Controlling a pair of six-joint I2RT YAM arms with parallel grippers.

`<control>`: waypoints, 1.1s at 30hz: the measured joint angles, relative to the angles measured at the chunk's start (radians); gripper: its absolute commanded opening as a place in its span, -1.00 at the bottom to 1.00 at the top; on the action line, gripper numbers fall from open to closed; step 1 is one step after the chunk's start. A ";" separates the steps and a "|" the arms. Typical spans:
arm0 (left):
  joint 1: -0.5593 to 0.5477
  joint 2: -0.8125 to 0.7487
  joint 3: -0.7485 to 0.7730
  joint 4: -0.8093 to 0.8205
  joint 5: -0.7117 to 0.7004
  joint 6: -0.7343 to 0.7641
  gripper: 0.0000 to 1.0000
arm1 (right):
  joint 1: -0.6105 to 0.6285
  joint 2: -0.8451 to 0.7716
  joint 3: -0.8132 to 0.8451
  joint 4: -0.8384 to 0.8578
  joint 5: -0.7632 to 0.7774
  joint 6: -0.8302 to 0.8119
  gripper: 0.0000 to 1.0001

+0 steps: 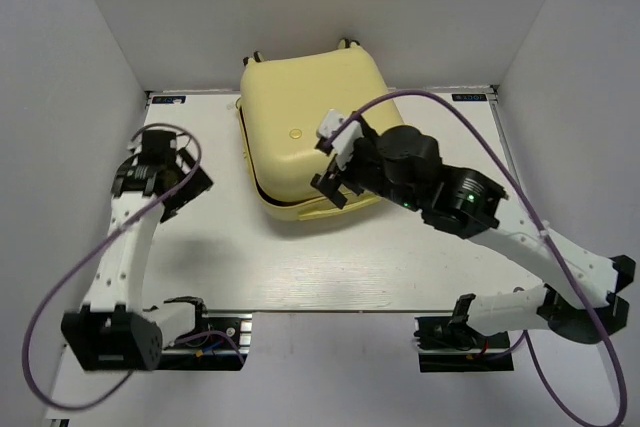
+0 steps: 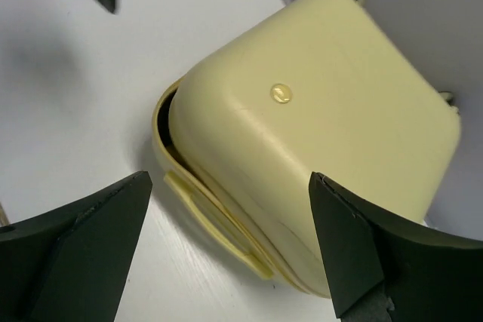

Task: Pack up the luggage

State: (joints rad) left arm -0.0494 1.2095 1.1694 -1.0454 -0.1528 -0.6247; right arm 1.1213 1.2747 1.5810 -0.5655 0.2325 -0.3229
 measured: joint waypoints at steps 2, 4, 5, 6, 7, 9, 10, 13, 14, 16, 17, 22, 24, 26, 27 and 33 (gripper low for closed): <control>0.071 -0.105 -0.042 -0.029 -0.032 -0.013 1.00 | -0.001 -0.048 -0.038 0.047 0.046 0.008 0.81; 0.107 -0.156 -0.076 -0.055 -0.032 -0.016 1.00 | -0.009 -0.065 -0.071 0.087 0.127 0.010 0.81; 0.113 -0.161 -0.090 -0.056 -0.022 -0.015 1.00 | -0.020 -0.066 -0.090 0.110 0.174 0.010 0.81; 0.114 -0.156 -0.100 -0.051 -0.007 -0.014 1.00 | -0.035 -0.064 -0.114 0.130 0.217 0.011 0.81; 0.114 -0.142 -0.112 -0.037 0.024 -0.010 1.00 | -0.055 -0.058 -0.137 0.138 0.254 0.014 0.81; 0.113 -0.106 -0.143 0.018 0.091 -0.003 1.00 | -0.115 -0.051 -0.188 0.148 0.299 0.033 0.81; 0.113 -0.084 -0.156 0.048 0.127 -0.002 1.00 | -0.155 -0.051 -0.219 0.147 0.312 0.047 0.77; 0.091 -0.006 -0.158 0.108 0.195 0.008 1.00 | -0.297 -0.059 -0.279 0.140 0.312 0.087 0.63; 0.076 0.023 -0.148 0.116 0.200 0.012 1.00 | -0.352 -0.060 -0.290 0.138 0.313 0.102 0.59; 0.043 0.087 -0.114 0.119 0.200 0.017 0.93 | -0.474 -0.060 -0.303 0.137 0.300 0.129 0.59; 0.033 0.115 -0.095 0.119 0.199 0.018 0.83 | -0.521 -0.053 -0.305 0.136 0.295 0.138 0.59; 0.008 0.301 0.063 0.119 0.190 0.022 0.56 | -0.792 0.075 -0.279 0.143 0.154 0.197 0.52; 0.008 0.363 0.115 0.126 0.184 0.022 0.43 | -0.866 0.142 -0.280 0.148 0.094 0.232 0.52; 0.006 0.420 0.164 0.116 0.179 0.021 0.39 | -0.919 0.198 -0.281 0.151 0.032 0.261 0.52; 0.005 0.452 0.192 0.112 0.177 0.022 0.23 | -0.936 0.219 -0.282 0.156 -0.007 0.274 0.52; -0.011 0.617 0.303 0.094 0.159 0.022 -0.10 | -0.963 0.297 -0.290 0.245 -0.222 0.280 0.64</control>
State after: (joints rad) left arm -0.0608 1.8263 1.4723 -0.9516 0.0059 -0.6025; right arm 0.1581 1.5719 1.2911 -0.3210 0.0101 -0.0425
